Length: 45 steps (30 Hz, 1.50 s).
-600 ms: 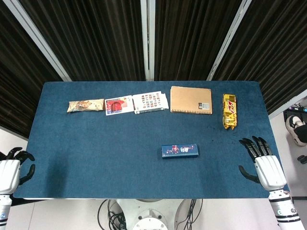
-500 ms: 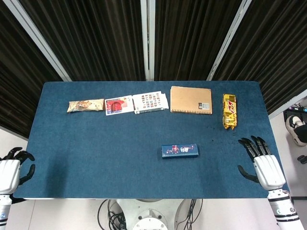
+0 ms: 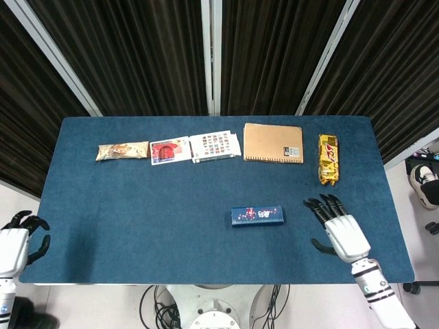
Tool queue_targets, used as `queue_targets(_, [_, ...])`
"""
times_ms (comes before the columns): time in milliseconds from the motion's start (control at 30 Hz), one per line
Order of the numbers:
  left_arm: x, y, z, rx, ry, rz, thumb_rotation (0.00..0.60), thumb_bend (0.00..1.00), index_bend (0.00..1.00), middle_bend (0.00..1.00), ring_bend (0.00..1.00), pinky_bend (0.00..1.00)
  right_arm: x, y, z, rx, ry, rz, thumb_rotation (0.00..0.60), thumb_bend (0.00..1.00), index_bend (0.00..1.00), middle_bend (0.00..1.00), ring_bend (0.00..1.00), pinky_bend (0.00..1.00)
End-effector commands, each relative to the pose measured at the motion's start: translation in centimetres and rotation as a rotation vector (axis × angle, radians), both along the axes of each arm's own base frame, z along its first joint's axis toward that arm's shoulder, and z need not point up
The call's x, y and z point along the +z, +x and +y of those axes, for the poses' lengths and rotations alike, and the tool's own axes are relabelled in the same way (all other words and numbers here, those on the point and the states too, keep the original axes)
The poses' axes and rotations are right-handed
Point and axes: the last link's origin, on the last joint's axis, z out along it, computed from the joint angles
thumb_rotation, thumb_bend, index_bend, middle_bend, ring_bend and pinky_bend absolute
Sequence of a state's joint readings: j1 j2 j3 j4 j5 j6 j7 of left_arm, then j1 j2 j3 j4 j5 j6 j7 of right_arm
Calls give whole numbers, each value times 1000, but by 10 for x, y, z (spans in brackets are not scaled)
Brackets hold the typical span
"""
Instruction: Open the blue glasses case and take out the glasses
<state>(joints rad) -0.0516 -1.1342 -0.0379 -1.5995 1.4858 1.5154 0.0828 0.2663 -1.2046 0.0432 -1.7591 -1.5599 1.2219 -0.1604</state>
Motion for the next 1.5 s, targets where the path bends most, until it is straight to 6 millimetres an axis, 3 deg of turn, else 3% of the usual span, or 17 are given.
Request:
queue_targets(33, [0, 0, 0, 0, 0, 0, 600, 399, 493, 415, 210, 519, -31, 13, -29, 8, 65, 40, 600, 156, 106, 97, 0, 0])
queue_targets(467, [0, 0, 0, -2, -3, -7, 600, 399, 492, 415, 210, 519, -94, 43, -111, 1, 172, 170, 600, 155, 84, 73, 0, 0])
queue_targets(700, [1, -1, 0, -2, -6, -11, 600, 399, 492, 415, 210, 519, -124, 94, -162, 26, 162, 228, 600, 155, 82, 73, 0, 0])
queue_targets(833, [1, -1, 0, -2, -6, -13, 600, 399, 493, 415, 210, 519, -146, 128, -176, 45, 179, 213, 600, 155, 82, 76, 0, 0])
queue_targets(1000, [1, -2, 1, -2, -8, -17, 600, 399, 492, 415, 210, 519, -171, 164, -179, 87, 191, 194, 600, 155, 82, 85, 0, 0])
queue_targets(1200, [2, -2, 1, -2, -9, -21, 600, 399, 493, 416, 210, 519, -189, 197, -165, 156, 241, 163, 600, 153, 82, 91, 0, 0])
queue_targets(1333, [2, -2, 0, -3, -10, -25, 600, 399, 493, 416, 210, 519, -182, 193, -151, 181, 261, 156, 600, 138, 81, 98, 0, 0])
queue_targets(1500, [2, -2, 0, -5, -11, -24, 600, 399, 493, 416, 210, 519, -156, 178, -137, 181, 274, 138, 600, 87, 81, 113, 0, 0])
